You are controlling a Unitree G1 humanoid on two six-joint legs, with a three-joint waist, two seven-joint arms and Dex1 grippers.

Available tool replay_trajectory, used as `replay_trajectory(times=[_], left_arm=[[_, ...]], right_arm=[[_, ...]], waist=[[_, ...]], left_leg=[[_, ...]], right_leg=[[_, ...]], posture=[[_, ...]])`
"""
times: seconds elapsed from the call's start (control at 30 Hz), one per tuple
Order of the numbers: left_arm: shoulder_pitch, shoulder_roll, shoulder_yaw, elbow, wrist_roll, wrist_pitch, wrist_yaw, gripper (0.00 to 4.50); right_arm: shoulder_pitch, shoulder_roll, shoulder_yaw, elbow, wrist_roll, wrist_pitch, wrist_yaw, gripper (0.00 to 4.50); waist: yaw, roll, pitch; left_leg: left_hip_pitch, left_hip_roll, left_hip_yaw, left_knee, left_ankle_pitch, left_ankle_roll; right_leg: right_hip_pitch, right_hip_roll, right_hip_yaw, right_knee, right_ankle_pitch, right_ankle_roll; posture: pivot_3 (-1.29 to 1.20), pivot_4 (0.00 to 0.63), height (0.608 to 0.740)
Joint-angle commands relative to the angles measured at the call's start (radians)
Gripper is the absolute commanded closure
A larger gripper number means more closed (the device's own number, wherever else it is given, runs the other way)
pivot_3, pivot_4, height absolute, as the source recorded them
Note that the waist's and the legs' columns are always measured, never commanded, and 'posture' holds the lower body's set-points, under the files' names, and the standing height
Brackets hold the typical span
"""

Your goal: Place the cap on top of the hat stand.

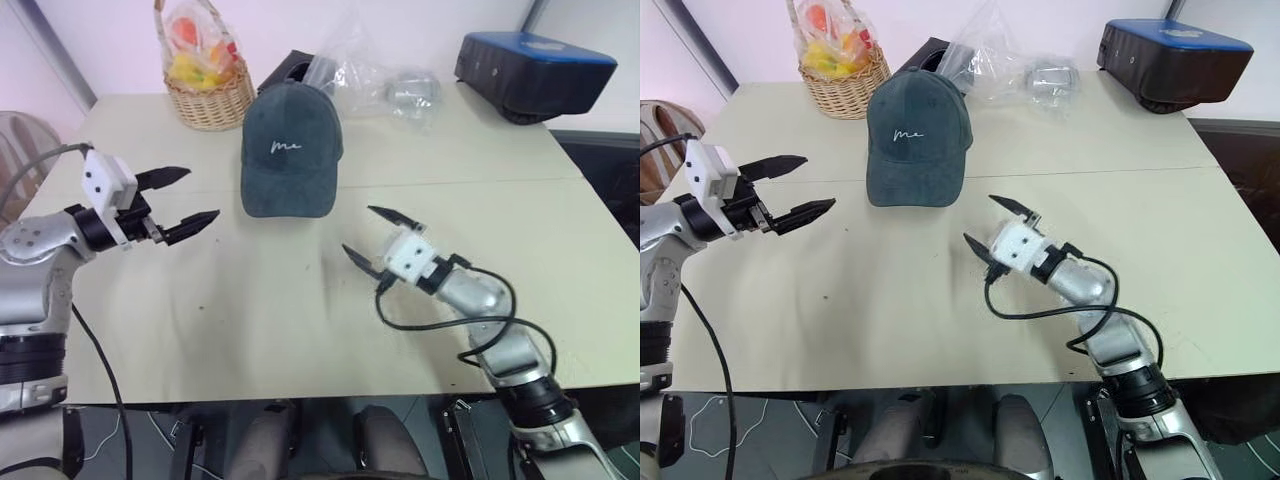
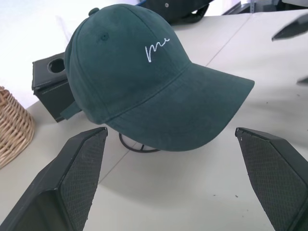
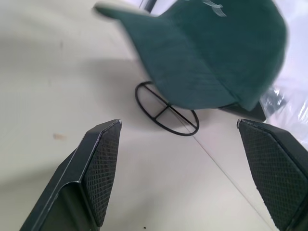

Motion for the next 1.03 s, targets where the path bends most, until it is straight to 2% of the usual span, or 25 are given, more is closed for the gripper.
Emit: replay_trajectory(times=[0.03,0.17,0.27,0.37,1.03], left_arm=[[0.009,0.011,0.024,-0.058,-0.011,0.004,0.016,0.0],[0.026,0.005,0.029,-0.104,-0.022,0.021,0.036,0.0],[0.031,0.006,0.034,-0.137,-0.032,0.04,0.053,0.0],[0.032,0.006,0.04,-0.162,-0.037,0.051,0.067,0.0],[0.041,0.028,0.068,-0.205,-0.054,0.073,0.095,0.0]], right_arm=[[-0.058,-0.054,-0.109,-0.109,0.176,0.191,0.075,0.58],[-0.115,-0.151,-0.162,-0.149,0.285,0.361,0.151,0.58],[-0.154,-0.248,-0.172,-0.139,0.306,0.406,0.228,0.58],[-0.199,-0.294,-0.192,-0.104,0.336,0.431,0.266,0.58],[-0.29,-0.298,-0.19,-0.011,0.351,0.4,0.321,0.58]], waist=[[0.001,0.0,0.0],[0.001,0.0,0.0],[0.004,0.0,0.0],[0.004,0.0,0.0],[0.003,0.0,0.0]], left_leg=[[0.0,0.0,0.0,0.0,0.0,0.0],[0.0,0.0,0.0,0.0,-0.001,0.001],[-0.001,0.0,0.0,0.0,-0.001,0.001],[-0.001,0.0,0.0,0.0,-0.001,0.002],[-0.002,0.0,0.001,0.0,-0.001,0.002]], right_leg=[[0.0,0.0,0.0,0.0,0.0,0.0],[0.0,-0.001,0.0,-0.001,0.0,0.0],[-0.001,-0.001,0.0,-0.002,0.0,0.0],[0.0,-0.001,-0.001,-0.003,0.0,0.0],[0.0,-0.001,-0.001,-0.004,0.0,0.0]], posture=[[0.0,0.15,0.74],[0.0,0.15,0.74],[0.0,0.15,0.74],[0.0,0.15,0.74],[0.0,0.15,0.74]])
